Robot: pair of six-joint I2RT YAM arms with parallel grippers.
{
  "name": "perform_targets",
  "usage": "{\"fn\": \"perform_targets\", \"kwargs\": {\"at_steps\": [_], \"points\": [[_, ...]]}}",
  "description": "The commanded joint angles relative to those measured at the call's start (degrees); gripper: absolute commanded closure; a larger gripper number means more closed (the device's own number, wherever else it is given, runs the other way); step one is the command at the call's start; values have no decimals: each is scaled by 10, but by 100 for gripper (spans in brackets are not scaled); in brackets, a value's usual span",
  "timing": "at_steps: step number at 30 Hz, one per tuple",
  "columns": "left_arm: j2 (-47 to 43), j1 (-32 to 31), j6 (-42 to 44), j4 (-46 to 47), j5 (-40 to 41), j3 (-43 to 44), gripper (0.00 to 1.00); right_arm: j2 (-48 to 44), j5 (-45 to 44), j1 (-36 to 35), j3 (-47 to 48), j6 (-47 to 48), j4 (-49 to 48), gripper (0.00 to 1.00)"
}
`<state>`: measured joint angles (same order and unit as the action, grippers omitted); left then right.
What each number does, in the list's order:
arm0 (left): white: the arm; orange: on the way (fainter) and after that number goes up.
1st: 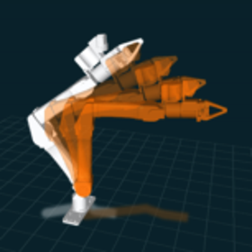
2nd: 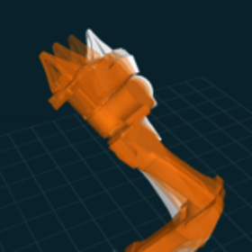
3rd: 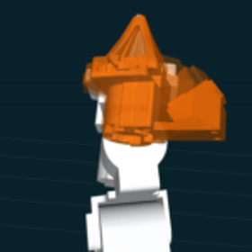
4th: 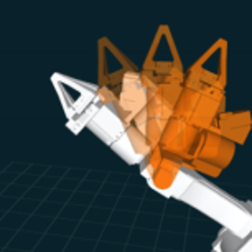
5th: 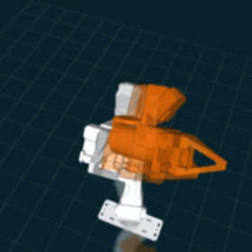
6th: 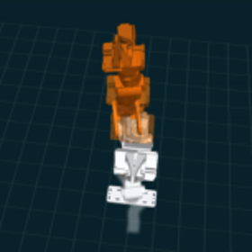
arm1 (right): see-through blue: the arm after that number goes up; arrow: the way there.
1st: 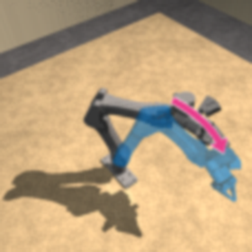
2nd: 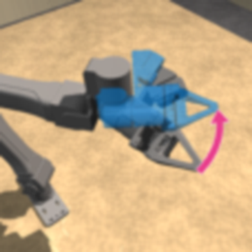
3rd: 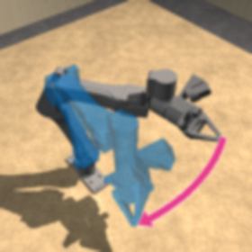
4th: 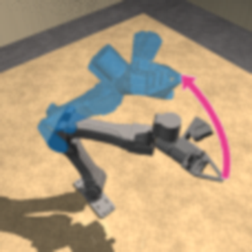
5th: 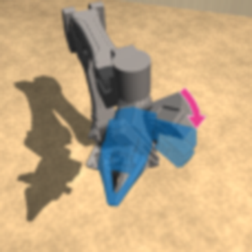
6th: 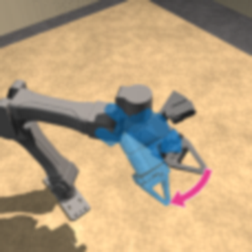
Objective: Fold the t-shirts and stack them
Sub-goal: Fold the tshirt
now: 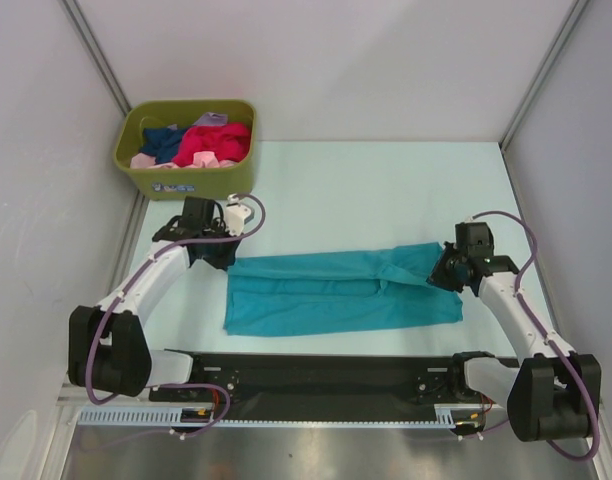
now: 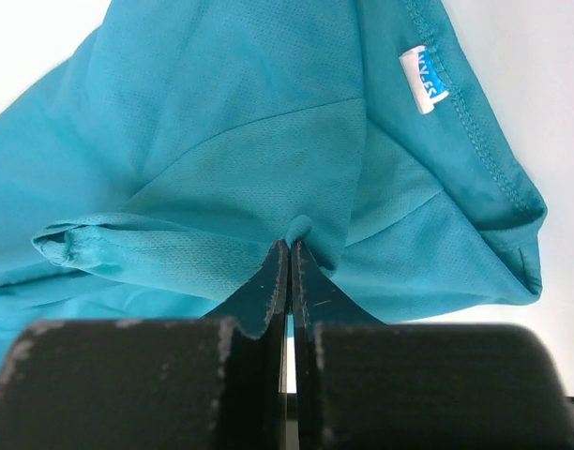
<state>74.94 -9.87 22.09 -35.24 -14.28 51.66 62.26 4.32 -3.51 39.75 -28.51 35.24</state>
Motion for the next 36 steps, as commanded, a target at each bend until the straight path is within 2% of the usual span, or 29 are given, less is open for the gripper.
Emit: {"fn": "perform_targets", "kwargs": {"at_steps": [1,6,14,21,25,28,31,35,36], "points": [[-22,6,13,8,-3,-3,100,-21,-14,3,2,-17,13,100],[-25,11,11,3,-14,-6,100,-12,-26,2,-3,-40,21,100],[-9,10,7,37,-12,-67,99,46,-42,2,-27,-95,20,100],[-2,11,11,66,12,-45,100,13,-76,-12,-5,-124,87,100],[11,11,21,79,20,-39,100,23,-52,-19,-49,-144,55,100],[11,11,26,78,19,-55,100,37,-64,-20,-45,-144,44,99],[9,11,42,76,17,-74,100,47,-76,-18,-42,-137,39,95],[14,11,60,64,8,-81,98,62,-75,-17,-41,-138,44,69],[15,11,65,44,0,-79,92,60,-83,-19,-38,-139,56,57]]}}
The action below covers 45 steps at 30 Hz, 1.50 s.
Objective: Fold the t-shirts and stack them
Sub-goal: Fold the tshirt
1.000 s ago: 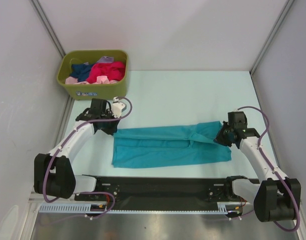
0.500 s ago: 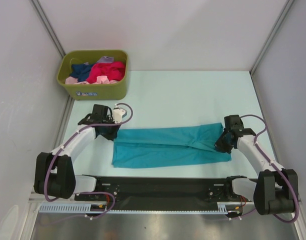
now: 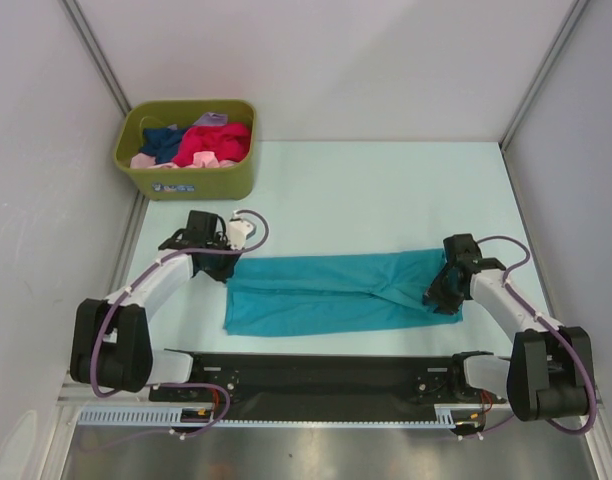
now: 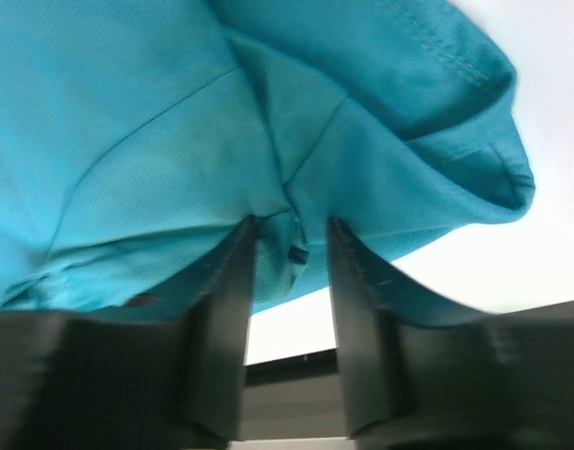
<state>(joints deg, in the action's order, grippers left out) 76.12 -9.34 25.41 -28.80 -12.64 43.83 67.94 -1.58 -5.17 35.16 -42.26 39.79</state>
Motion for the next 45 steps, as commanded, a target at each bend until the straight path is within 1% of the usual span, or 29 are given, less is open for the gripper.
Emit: {"fn": "perform_targets", "kwargs": {"at_steps": [1,2,4,5,6,7,8,9,10,11,12,13,17,20,22,23,24,25,26,27,28,30,32,36,38,40,42,44,45], "points": [[5,6,39,-38,-26,9,68,0,-30,-2,11,-1,20,54],[4,5,59,-57,-42,16,56,-12,-38,-1,17,-2,32,52],[-10,6,79,-119,-69,34,42,-39,-46,-3,38,-3,56,50],[-18,6,105,-139,-72,41,40,-52,-53,-15,51,-3,63,50],[-28,6,119,-176,-81,49,40,-77,-78,-28,65,-5,80,50],[-46,9,133,-195,-87,69,38,-85,-90,-40,94,2,82,50],[-53,10,154,-212,-95,79,38,-91,-96,-51,104,11,77,50],[-59,10,158,-221,-99,88,37,-95,-91,-82,111,23,48,45],[-67,10,155,-211,-98,99,37,-88,-77,-93,113,56,25,44],[-68,9,128,-196,-97,101,37,-78,-52,-105,112,76,-2,44],[-61,9,114,-168,-98,101,37,-39,-7,-120,114,88,-39,42],[-53,3,92,-158,-103,103,37,-17,5,-129,119,105,-49,41],[-15,-17,47,-134,-106,117,38,102,47,-161,192,142,-61,41],[-12,-20,32,-116,-106,116,38,167,28,-195,223,155,-41,41],[-18,-20,30,-110,-108,111,38,200,38,-200,228,157,-45,42],[-18,-20,29,-110,-107,109,38,210,48,-201,227,155,-45,45],[-18,-20,31,-109,-106,106,38,220,52,-201,228,152,-40,51],[-18,-20,32,-110,-103,105,38,228,52,-202,230,148,-31,60],[-19,-20,32,-110,-96,104,38,231,46,-209,230,146,-9,73],[-22,-20,35,-112,-94,102,38,228,40,-217,230,138,4,78],[-25,-20,38,-113,-92,100,38,222,35,-226,227,133,13,79],[-31,-20,41,-111,-90,95,38,191,20,-261,218,115,35,79],[-32,-20,44,-108,-89,93,38,178,27,-293,200,99,47,79],[-26,-20,43,-106,-86,97,38,173,40,-329,166,64,56,78],[-24,-20,46,-107,-87,100,38,174,40,-338,155,53,54,73],[-21,-20,52,-108,-91,107,38,171,44,-346,158,51,55,71],[-13,-22,49,-108,-96,118,37,163,47,-352,178,51,63,64],[-4,-27,45,-110,-104,129,37,142,44,-356,195,49,79,60],[-2,-39,41,-110,-105,134,37,132,45,-357,212,50,84,59]]}}
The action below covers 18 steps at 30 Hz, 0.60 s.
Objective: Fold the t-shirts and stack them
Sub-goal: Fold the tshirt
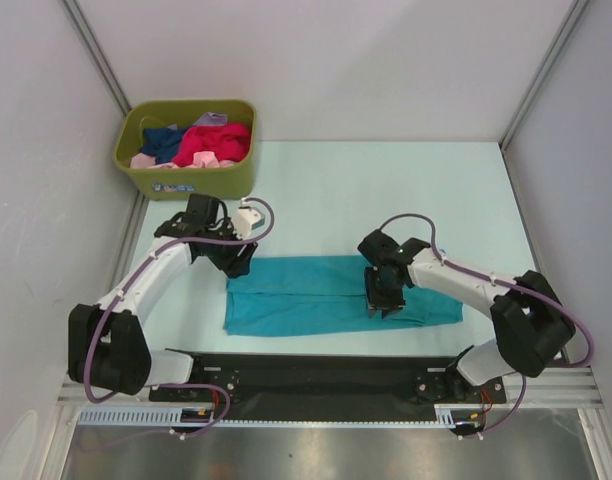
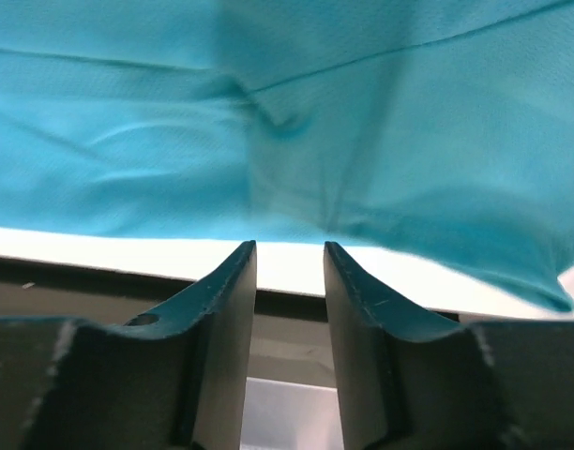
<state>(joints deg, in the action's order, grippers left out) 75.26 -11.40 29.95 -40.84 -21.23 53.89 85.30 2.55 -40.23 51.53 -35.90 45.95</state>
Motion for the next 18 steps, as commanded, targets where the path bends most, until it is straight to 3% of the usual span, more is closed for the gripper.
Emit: {"fn": "perform_targets", "kwargs": {"at_steps": [1,5,7,9,12,14,18], "points": [[9,-28,-9,11,-20,44,37,-53,4,-6,53,-15,26,59],[22,-69,-33,29,-38,68,37,-147,-18,40,39,-30,28,62],[32,-74,-64,44,-29,80,37,-171,-13,91,-7,-41,19,67],[56,-74,-78,68,25,81,37,-191,4,191,-40,-37,-23,72],[94,-72,-94,107,128,64,37,-178,28,326,-63,-18,-96,66],[103,-71,-87,119,153,58,37,-162,28,372,-48,7,-129,59],[110,-59,-59,175,200,32,34,-108,8,451,-30,53,-180,59]]}}
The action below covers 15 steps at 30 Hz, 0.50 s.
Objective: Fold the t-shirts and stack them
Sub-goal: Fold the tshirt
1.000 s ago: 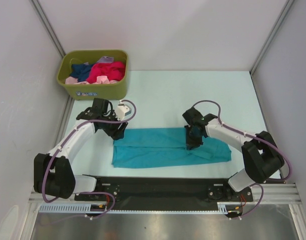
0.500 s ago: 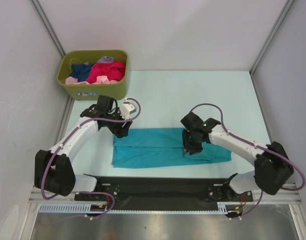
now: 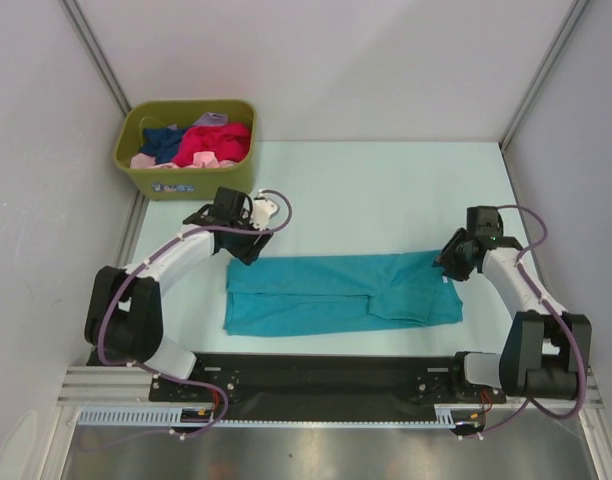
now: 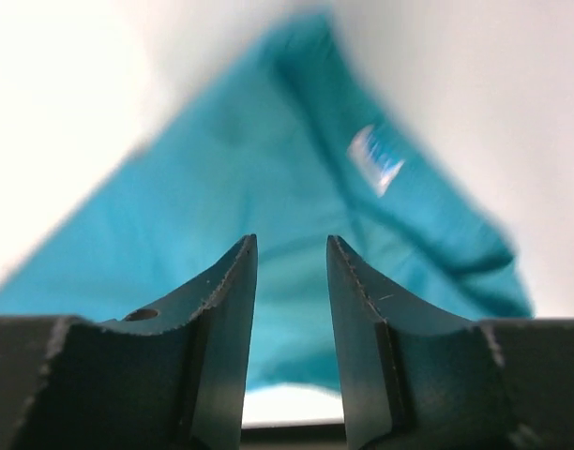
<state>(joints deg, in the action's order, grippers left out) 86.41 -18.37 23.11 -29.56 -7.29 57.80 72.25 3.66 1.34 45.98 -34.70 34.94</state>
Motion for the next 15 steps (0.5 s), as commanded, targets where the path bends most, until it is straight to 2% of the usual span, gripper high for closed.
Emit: {"fn": "perform_targets", "kwargs": {"at_steps": [1,3,4,6,7,11,13,15], "points": [[4,16,9,68,62,-5,34,56,5,45,30,44,-84,60],[24,33,1,64,61,5,34,89,5,55,52,50,-81,59],[30,40,-1,63,58,5,34,111,-23,63,64,53,-67,58],[41,55,1,65,57,0,33,113,-77,67,95,51,23,55],[46,60,4,68,54,-1,33,86,-109,72,93,51,67,50],[63,73,14,70,51,-1,33,0,-124,104,44,18,128,45],[66,83,13,73,42,-5,33,-31,-127,109,-2,-14,137,45],[71,90,19,75,32,-11,33,-61,-116,107,-9,-31,138,44]]}}
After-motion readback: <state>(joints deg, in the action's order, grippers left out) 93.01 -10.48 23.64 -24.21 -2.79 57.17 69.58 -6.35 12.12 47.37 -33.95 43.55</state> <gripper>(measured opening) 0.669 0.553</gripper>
